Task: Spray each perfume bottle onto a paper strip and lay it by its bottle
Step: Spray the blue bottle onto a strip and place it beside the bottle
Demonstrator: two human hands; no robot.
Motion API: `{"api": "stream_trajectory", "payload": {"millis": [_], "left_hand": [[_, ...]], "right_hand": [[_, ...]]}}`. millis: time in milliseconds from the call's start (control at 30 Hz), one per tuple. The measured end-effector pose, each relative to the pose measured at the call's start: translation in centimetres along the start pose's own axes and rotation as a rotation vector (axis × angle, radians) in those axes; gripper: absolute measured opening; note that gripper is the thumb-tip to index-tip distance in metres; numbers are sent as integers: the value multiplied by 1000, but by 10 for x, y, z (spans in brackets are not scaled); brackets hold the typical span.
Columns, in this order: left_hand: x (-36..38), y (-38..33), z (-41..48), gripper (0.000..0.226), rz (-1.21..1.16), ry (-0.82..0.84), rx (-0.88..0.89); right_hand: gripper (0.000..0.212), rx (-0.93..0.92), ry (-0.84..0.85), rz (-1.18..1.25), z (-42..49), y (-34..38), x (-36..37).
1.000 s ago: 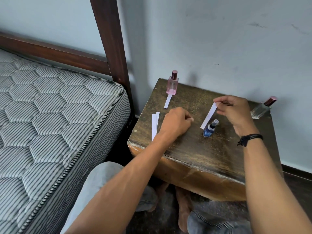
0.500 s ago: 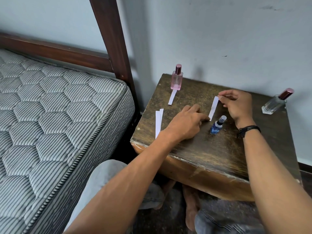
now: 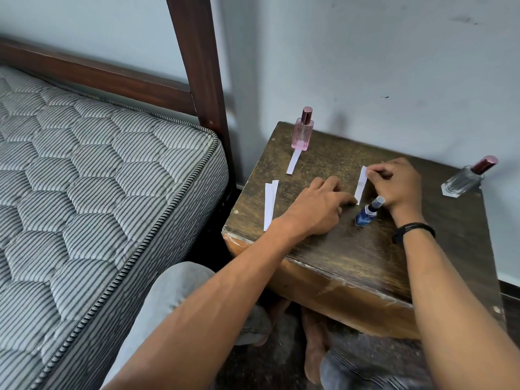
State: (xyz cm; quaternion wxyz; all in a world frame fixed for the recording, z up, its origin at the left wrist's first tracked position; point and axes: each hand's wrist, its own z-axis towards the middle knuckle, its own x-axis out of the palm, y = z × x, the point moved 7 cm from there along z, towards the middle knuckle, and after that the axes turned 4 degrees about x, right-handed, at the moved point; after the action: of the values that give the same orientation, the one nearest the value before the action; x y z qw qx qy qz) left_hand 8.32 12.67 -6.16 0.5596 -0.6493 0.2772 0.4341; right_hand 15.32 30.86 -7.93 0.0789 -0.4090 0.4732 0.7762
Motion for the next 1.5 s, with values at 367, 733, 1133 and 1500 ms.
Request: {"api": "stream_trajectory", "payload": {"millis": [367,733,1133,1500], "left_hand": [[6,0,-1,47,42,22,2],[6,-1,-2,49,62,39,6],[6,3,0,52,-45,59,-12],[-12,17,2,36,-329,-94,-85]], "right_hand": [[13,-31,9,-27,0,3,-3],[13,-26,-8,-1,-2,3,-5],[10,70,-35,200,-4,-3,-9],[46,327,192,412,-71,-20,-37]]}}
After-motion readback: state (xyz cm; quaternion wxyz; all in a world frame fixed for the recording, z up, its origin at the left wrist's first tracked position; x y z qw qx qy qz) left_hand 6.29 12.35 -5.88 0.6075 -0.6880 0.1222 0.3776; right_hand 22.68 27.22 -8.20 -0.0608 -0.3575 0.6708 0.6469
